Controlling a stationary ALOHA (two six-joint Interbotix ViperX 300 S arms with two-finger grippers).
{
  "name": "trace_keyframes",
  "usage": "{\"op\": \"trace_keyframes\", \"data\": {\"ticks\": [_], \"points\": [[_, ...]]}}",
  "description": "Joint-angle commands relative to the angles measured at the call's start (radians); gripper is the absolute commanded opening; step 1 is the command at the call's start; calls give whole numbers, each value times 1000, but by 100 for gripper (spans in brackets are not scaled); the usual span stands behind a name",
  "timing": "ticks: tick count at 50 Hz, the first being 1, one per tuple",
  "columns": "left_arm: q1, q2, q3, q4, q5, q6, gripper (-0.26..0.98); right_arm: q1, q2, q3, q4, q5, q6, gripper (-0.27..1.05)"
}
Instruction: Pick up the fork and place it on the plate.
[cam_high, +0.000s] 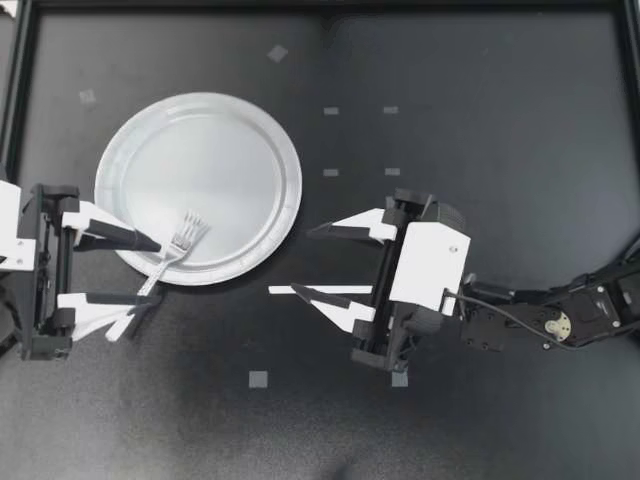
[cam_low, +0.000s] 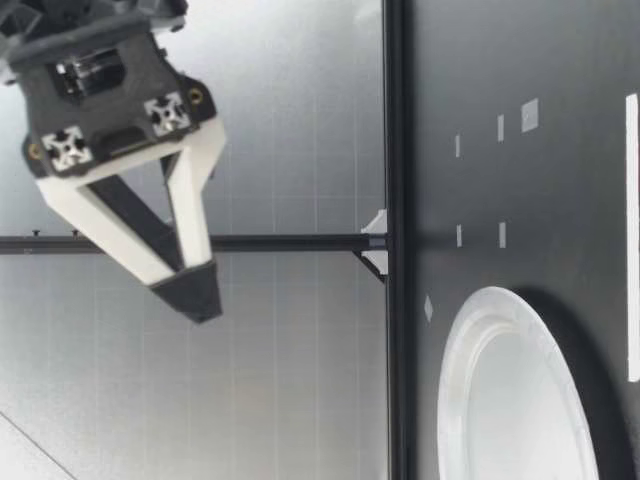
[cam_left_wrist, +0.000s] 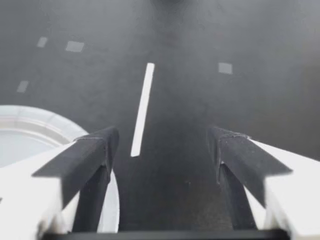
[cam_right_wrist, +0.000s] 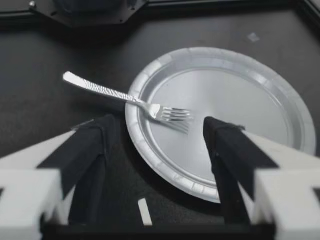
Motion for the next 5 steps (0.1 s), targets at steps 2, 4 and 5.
{"op": "trace_keyframes", "data": {"ticks": [2, 4, 5], "points": [[3, -3, 0, 3, -15, -5, 68, 5, 8, -25, -5, 3, 2, 67], [3, -3, 6, 2, -17, -8, 68, 5, 12, -25, -5, 3, 2, 67], [3, -2, 9, 0, -17, -8, 68, 6, 12, -25, -5, 3, 2, 66]]}}
